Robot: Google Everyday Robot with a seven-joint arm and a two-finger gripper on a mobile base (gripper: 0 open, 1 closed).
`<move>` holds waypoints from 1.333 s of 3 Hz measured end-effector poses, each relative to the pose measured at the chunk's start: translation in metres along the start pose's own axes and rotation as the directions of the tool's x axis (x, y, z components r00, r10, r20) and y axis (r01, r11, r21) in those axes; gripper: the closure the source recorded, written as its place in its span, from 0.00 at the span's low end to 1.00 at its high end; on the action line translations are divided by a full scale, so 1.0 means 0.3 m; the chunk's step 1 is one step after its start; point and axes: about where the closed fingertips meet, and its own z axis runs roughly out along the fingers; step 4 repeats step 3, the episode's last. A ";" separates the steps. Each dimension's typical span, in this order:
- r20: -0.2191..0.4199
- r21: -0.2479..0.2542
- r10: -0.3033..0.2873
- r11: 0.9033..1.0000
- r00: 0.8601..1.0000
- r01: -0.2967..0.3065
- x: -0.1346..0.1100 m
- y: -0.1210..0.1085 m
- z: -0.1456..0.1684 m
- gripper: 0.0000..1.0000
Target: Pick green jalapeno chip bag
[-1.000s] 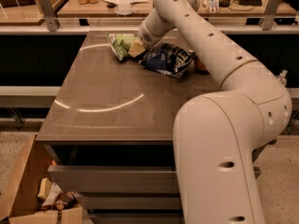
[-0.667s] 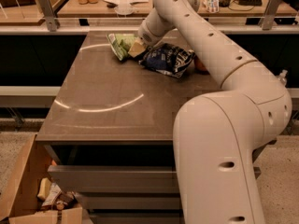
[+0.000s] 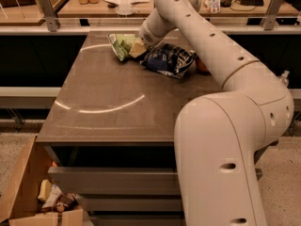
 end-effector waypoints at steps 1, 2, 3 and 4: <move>0.000 0.000 0.000 1.000 1.000 0.000 0.000 0.000 0.000 1.00; 0.000 0.000 0.000 1.000 1.000 0.000 0.000 0.000 0.000 1.00; 0.000 0.000 0.000 1.000 1.000 0.000 -0.001 0.000 0.000 0.85; 0.000 0.000 0.000 1.000 1.000 0.000 -0.001 0.000 0.000 0.85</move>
Offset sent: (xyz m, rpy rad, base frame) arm -0.3926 0.0071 0.3373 0.0858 -1.5679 -0.0417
